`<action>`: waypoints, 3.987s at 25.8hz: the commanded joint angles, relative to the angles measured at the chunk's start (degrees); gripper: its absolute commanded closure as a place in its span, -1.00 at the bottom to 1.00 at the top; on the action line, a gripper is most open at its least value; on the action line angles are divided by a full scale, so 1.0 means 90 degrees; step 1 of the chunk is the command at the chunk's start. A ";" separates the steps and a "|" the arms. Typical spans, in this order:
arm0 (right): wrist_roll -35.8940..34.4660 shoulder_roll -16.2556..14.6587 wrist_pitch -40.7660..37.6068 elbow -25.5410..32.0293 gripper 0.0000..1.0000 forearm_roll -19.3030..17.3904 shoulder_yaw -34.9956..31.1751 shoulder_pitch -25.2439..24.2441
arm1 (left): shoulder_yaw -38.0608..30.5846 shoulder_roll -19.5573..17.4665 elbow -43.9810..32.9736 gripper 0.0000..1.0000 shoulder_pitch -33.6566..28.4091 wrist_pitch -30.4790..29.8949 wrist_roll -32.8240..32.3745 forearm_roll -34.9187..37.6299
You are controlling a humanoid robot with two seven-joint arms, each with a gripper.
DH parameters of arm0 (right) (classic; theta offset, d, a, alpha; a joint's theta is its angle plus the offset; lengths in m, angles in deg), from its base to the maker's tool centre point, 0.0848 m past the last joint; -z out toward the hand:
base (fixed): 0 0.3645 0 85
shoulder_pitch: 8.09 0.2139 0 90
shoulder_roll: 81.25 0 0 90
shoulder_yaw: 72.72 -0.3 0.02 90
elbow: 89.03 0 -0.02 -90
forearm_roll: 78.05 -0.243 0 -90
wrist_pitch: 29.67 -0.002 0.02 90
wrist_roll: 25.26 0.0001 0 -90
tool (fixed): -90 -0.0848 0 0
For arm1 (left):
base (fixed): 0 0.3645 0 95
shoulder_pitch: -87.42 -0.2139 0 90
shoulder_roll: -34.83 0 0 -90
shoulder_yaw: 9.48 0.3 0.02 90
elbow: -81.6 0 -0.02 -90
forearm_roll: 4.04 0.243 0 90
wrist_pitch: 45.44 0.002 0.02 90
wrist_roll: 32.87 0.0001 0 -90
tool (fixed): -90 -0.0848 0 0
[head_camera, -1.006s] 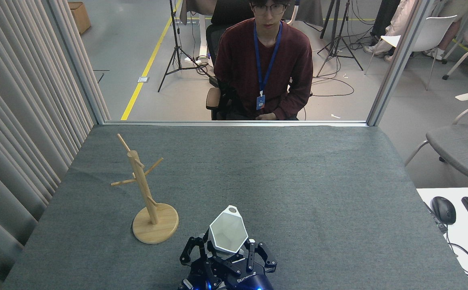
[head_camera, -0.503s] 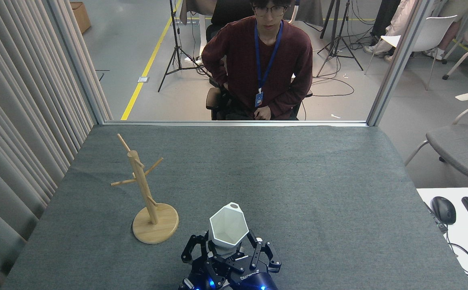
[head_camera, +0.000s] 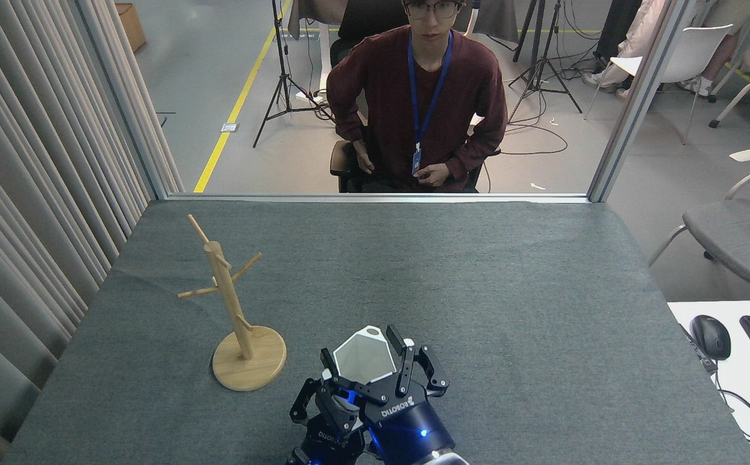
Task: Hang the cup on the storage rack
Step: 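Grasp the cup with the left gripper and release the right gripper, then carry the cup with the left gripper onto a peg of the wooden stand, then open the left gripper and withdraw it from the hung cup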
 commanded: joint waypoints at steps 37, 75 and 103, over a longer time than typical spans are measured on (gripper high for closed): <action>-0.2251 -0.1777 0.0133 -0.2042 -0.96 -0.0350 -0.2256 -0.0479 | -0.2890 -0.0761 -0.1975 0.12 -0.0798 0.0627 -0.0015 -0.0019; -0.3101 -0.1445 0.0123 -0.2071 -0.96 -0.0457 -0.2686 -0.0840 | -0.2978 -0.0400 -0.0061 -1.00 0.0335 0.1301 0.0385 0.2256; -0.3061 -0.1630 0.0104 -0.1319 -0.97 -0.0545 -0.2676 -0.1563 | -0.2803 -0.0546 -0.2590 -1.00 -0.1970 -0.0897 -0.1148 -0.0547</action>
